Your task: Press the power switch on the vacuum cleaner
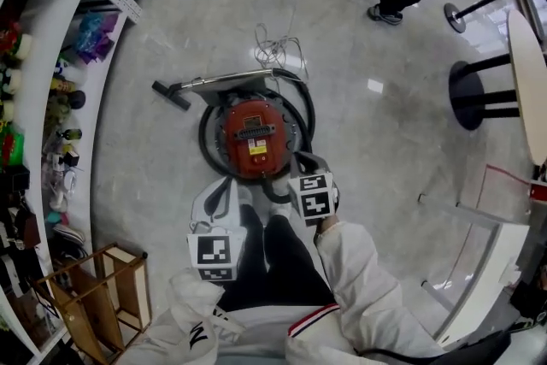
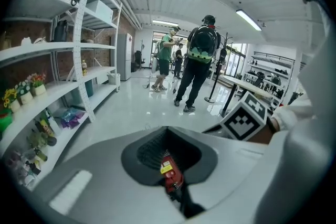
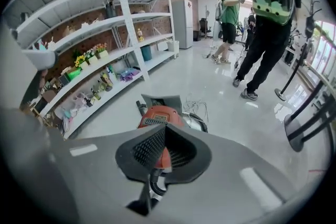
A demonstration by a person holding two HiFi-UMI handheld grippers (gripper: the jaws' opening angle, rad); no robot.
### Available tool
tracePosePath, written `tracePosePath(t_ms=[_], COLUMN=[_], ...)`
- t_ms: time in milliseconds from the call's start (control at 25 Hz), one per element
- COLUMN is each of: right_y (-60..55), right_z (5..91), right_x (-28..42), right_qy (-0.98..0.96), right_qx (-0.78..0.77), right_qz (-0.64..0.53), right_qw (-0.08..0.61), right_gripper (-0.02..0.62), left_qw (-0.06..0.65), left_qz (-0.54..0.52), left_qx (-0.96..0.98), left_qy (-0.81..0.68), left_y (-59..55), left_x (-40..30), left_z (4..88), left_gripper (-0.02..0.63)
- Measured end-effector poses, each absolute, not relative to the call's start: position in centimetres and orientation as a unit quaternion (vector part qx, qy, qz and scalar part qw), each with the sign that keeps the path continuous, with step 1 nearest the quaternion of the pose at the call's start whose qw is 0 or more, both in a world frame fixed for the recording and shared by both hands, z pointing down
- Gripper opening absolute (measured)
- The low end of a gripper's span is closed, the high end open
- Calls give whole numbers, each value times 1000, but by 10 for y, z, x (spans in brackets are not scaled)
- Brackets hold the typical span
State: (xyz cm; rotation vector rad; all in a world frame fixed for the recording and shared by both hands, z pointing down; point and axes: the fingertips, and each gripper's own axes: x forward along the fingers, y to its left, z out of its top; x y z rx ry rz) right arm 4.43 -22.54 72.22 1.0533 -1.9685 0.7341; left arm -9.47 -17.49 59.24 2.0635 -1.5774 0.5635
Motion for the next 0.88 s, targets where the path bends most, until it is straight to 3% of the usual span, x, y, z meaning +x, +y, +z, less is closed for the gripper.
tracePosePath(t_ms=[880], right_y=[-270], right_z=[456], right_x=[85], right_qy=[-820], right_qx=[493], right_qz=[192], right_qw=[217], right_gripper=[0], left_qw=[141], left_qz=[153], left_qx=[781], left_qy=[-589], left_y=[-214], left_x=[-97], left_z=[445], left_gripper=[0])
